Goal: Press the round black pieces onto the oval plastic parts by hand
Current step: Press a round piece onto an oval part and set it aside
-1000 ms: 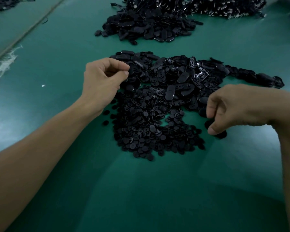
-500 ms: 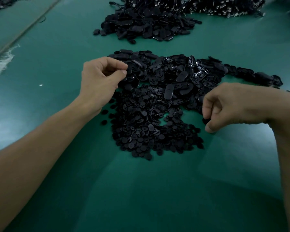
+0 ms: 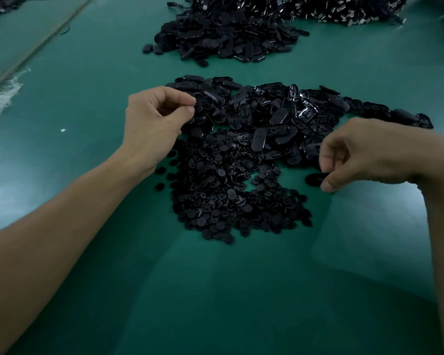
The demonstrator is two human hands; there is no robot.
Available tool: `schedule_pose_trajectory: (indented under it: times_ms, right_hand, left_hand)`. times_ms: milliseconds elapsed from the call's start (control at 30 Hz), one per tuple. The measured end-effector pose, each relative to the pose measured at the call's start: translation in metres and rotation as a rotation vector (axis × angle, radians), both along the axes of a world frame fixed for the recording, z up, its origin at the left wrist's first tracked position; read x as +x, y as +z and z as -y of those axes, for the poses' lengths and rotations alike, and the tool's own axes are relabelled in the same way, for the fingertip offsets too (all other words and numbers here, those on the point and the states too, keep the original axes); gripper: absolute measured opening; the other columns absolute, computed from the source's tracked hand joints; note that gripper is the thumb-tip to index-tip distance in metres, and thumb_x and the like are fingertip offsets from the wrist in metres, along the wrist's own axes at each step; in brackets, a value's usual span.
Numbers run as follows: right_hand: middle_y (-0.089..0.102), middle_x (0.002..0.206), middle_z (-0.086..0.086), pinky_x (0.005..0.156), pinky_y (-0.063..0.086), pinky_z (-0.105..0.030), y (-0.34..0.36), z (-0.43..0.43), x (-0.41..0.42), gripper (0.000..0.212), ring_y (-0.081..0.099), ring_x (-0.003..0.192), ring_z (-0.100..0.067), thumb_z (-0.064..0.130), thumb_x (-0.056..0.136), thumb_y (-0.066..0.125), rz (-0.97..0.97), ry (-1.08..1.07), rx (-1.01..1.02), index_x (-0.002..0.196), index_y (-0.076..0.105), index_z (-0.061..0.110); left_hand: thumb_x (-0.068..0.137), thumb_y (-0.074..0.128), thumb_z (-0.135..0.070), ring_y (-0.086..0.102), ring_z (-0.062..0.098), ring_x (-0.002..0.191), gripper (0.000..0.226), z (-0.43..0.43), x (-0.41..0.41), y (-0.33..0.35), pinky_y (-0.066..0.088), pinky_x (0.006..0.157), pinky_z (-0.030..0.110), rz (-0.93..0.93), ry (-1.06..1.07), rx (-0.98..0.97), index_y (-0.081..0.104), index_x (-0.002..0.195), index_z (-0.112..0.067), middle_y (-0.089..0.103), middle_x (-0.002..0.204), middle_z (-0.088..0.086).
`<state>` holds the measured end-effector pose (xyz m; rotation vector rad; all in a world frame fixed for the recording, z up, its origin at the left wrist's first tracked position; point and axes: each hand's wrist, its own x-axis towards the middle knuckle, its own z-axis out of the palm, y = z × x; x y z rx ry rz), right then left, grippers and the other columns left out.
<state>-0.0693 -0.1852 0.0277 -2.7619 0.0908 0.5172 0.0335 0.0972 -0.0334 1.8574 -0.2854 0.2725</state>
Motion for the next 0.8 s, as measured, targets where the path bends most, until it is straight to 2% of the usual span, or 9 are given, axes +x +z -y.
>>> schedule_pose_trajectory:
  times_ms: [100,200,300,367,467,567,700,800]
  right_hand:
    - [0.065,0.063,0.006,0.057,0.044,-0.027,-0.0031,-0.0011,0.0018,0.029,0.059,0.058,-0.006,0.012,0.065,0.09,0.142,0.043,-0.005,0.068,0.064,0.024]
    - [0.062,0.068,0.006,0.056,0.04,-0.024,-0.0058,-0.0055,0.0048,0.031,0.055,0.059,-0.003,0.0,0.069,0.08,0.219,0.075,-0.013,0.066,0.062,0.025]
    - [0.064,0.071,0.007,0.055,0.04,-0.02,-0.0077,-0.0075,0.005,0.028,0.058,0.06,-0.002,0.003,0.072,0.08,0.171,0.07,-0.002,0.072,0.065,0.026]
    - [0.065,0.071,0.007,0.048,0.039,-0.011,-0.0081,-0.0075,0.0043,0.028,0.057,0.055,0.003,0.004,0.073,0.08,0.149,0.044,0.048,0.081,0.063,0.024]
    - [0.065,0.059,0.008,0.04,0.037,-0.009,-0.0089,-0.0057,0.0046,0.029,0.055,0.044,0.003,0.003,0.074,0.081,0.118,-0.007,0.121,0.089,0.061,0.02]
    - [0.062,0.05,0.013,0.038,0.036,-0.011,-0.009,-0.0059,0.0065,0.021,0.052,0.038,-0.001,0.003,0.075,0.08,0.09,-0.014,0.132,0.085,0.067,0.017]
    - [0.063,0.055,0.006,0.047,0.041,-0.017,-0.0087,-0.0028,0.0058,0.017,0.051,0.043,-0.002,0.01,0.075,0.084,0.149,0.019,0.178,0.074,0.072,0.022]
    - [0.063,0.057,-0.003,0.045,0.046,-0.022,-0.0034,0.0012,0.0047,0.017,0.057,0.047,-0.014,0.009,0.079,0.08,0.283,0.03,0.387,0.075,0.076,0.026]
  left_hand:
    - [0.089,0.073,-0.012,0.061,-0.001,0.066,0.019,0.0,-0.0003,0.0001,0.053,0.06,0.019,-0.005,-0.002,-0.002,0.071,0.081,-0.029,0.071,0.078,-0.009]
    - [0.089,0.072,-0.012,0.063,-0.002,0.065,0.018,-0.0011,0.0001,0.0008,0.053,0.06,0.019,-0.003,-0.001,-0.005,0.072,0.082,-0.028,0.072,0.079,-0.009]
    - [0.089,0.072,-0.012,0.063,-0.002,0.066,0.019,-0.0011,0.0003,0.0011,0.052,0.059,0.018,0.0,-0.001,-0.009,0.072,0.081,-0.029,0.072,0.079,-0.008]
    - [0.089,0.072,-0.011,0.062,-0.003,0.065,0.018,-0.0013,0.0004,0.0009,0.053,0.059,0.018,-0.001,0.0,-0.007,0.072,0.081,-0.028,0.072,0.079,-0.007]
    - [0.089,0.072,-0.011,0.063,-0.002,0.065,0.018,-0.0017,0.0004,0.0009,0.053,0.059,0.018,-0.005,-0.001,-0.007,0.072,0.082,-0.028,0.072,0.079,-0.007]
    - [0.088,0.073,-0.012,0.063,-0.002,0.066,0.019,-0.0012,0.0005,0.0006,0.053,0.059,0.018,-0.004,0.004,-0.003,0.071,0.081,-0.029,0.072,0.079,-0.009]
    - [0.088,0.073,-0.012,0.062,-0.002,0.064,0.018,-0.0009,-0.0004,0.0013,0.052,0.059,0.018,-0.003,0.004,0.0,0.072,0.081,-0.029,0.072,0.077,-0.009]
    - [0.089,0.072,-0.012,0.061,-0.003,0.063,0.018,-0.0005,-0.0027,0.0043,0.051,0.058,0.017,0.005,-0.003,-0.015,0.072,0.082,-0.028,0.071,0.076,-0.011]
